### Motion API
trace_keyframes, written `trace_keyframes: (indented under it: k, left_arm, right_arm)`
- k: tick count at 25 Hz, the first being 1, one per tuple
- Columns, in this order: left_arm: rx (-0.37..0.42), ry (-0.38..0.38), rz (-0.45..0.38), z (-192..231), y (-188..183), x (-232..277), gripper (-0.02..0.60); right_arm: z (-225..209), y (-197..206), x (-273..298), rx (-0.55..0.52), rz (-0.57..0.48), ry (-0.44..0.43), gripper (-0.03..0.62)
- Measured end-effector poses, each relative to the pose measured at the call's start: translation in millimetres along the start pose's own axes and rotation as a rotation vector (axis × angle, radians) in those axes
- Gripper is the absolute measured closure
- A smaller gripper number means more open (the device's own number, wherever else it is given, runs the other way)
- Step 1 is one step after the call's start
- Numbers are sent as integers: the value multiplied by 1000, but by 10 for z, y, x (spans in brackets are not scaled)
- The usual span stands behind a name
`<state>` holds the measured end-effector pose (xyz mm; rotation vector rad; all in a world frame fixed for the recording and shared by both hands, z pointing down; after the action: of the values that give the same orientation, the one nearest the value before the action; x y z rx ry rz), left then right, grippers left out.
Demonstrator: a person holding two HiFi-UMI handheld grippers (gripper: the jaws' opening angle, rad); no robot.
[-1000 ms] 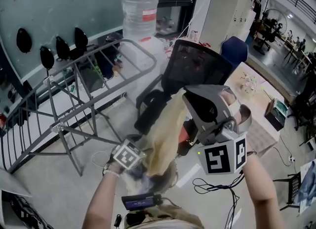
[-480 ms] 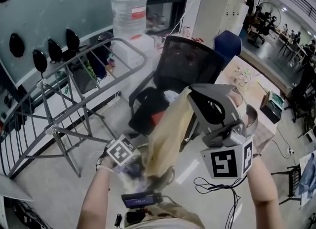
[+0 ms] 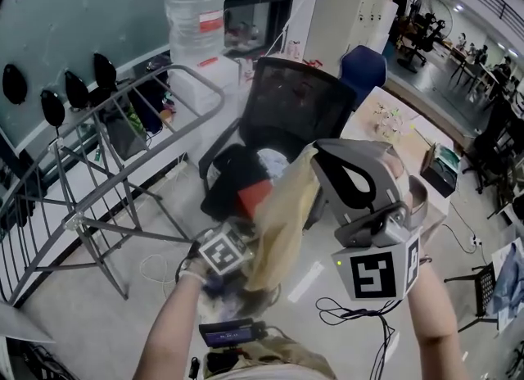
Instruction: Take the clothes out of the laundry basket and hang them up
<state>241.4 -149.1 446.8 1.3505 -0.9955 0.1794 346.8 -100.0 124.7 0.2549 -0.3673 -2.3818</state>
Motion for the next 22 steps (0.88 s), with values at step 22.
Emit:
trace_keyframes:
  k: [22]
  left_arm:
    - [-232, -497, 16, 185, 368, -1378, 578]
  right_arm:
    - [168, 818, -26, 143, 42, -39, 579]
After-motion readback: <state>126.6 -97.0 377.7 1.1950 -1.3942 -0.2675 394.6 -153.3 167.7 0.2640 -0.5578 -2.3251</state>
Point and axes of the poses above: the fingertips, and each gripper's own axes: x forward along the fingers, z to its left, y out of its underside, the point moved 6 cm from there along -x, backward along the fingers, and after that the axes turned 1 degree about -z, right-handed, at the moved point
